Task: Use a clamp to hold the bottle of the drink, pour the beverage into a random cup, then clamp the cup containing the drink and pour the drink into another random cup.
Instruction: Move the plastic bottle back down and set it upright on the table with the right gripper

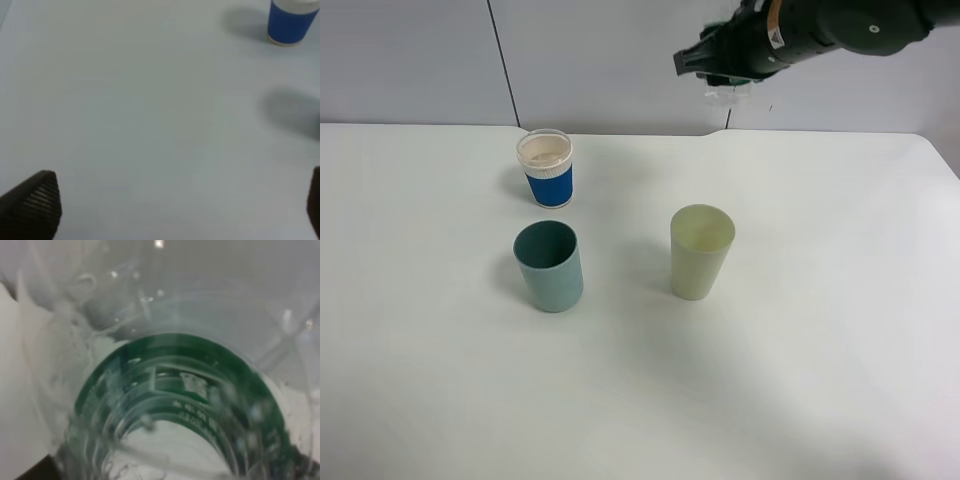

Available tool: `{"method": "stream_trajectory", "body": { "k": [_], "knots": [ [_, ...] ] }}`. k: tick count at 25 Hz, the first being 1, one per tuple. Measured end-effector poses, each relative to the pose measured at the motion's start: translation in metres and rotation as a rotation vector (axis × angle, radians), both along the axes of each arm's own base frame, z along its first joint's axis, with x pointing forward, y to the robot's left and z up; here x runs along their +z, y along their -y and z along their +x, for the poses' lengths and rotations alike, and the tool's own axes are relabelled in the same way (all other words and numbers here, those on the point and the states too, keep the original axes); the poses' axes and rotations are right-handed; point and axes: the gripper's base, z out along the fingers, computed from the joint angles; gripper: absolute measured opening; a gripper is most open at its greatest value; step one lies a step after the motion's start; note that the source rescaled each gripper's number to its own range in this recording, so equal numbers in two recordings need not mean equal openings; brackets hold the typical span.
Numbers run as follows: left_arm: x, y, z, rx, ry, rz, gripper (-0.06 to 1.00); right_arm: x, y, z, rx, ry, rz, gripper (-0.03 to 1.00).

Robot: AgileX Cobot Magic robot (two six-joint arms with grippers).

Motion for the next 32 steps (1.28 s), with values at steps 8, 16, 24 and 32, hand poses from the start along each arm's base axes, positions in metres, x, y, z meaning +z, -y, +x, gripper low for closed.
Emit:
{"method": "stream_trajectory", "body": {
  "k": [8, 16, 24, 32],
  "knots": [
    [0.0, 0.0, 0.0, 0.0, 0.0, 0.0, 1.0, -0.037, 0.042, -0.001, -0.048, -0.064, 0.026, 0.01],
    [0.0, 0.0, 0.0, 0.0, 0.0, 0.0, 1.0, -0.045, 0.05, 0.005, 0.074, 0.011, -0.046, 0.01],
    [0.0, 0.0, 0.0, 0.0, 0.0, 0.0, 1.0, -0.068, 0.056, 0.022, 0.159, 0.09, -0.068, 0.01],
    [0.0, 0.0, 0.0, 0.0, 0.0, 0.0, 1.0, -0.103, 0.052, 0.041, 0.126, 0.198, 0.0, 0.01]
  ]
}}
